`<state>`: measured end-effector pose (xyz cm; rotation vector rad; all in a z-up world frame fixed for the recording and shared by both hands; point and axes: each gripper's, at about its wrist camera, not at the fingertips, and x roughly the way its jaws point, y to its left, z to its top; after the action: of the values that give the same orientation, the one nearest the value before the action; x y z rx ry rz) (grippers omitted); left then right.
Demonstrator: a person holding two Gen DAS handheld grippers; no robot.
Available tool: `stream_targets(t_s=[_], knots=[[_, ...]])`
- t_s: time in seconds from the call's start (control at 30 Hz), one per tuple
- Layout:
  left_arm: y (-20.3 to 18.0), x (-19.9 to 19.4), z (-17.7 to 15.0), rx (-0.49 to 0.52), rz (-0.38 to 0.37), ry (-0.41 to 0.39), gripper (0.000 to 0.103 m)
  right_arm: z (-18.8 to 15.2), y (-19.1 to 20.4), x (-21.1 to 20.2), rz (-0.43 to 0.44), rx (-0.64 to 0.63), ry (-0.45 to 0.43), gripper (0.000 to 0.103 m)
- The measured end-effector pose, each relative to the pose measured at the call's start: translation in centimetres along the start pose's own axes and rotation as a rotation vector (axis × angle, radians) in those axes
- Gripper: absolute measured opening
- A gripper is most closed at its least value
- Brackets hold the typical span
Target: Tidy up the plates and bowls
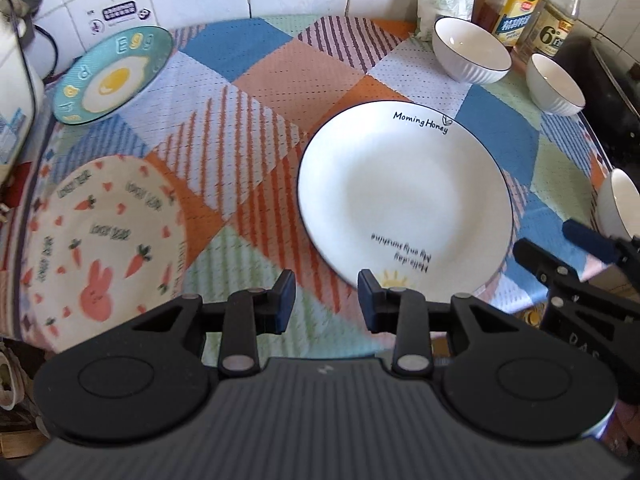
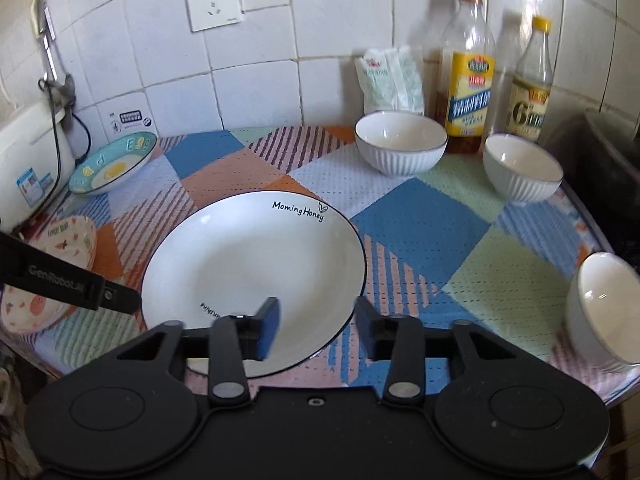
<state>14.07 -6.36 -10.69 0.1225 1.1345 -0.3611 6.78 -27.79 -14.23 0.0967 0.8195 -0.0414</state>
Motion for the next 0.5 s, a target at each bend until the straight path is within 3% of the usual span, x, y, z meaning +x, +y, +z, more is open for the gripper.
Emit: stream_targets(t_s=[0.17, 0.5], knots=[[1.3, -2.6, -1.9, 0.004, -0.004, -0.01, 0.04, -0.2, 1.5, -2.4, 0.004, -0.026, -0.019, 0.066], [5.2, -4.3, -5.2, -0.059, 0.07, -0.014, 0.052, -0.7, 5.8, -4.8, 0.12, -0.103, -0.088, 0.073]])
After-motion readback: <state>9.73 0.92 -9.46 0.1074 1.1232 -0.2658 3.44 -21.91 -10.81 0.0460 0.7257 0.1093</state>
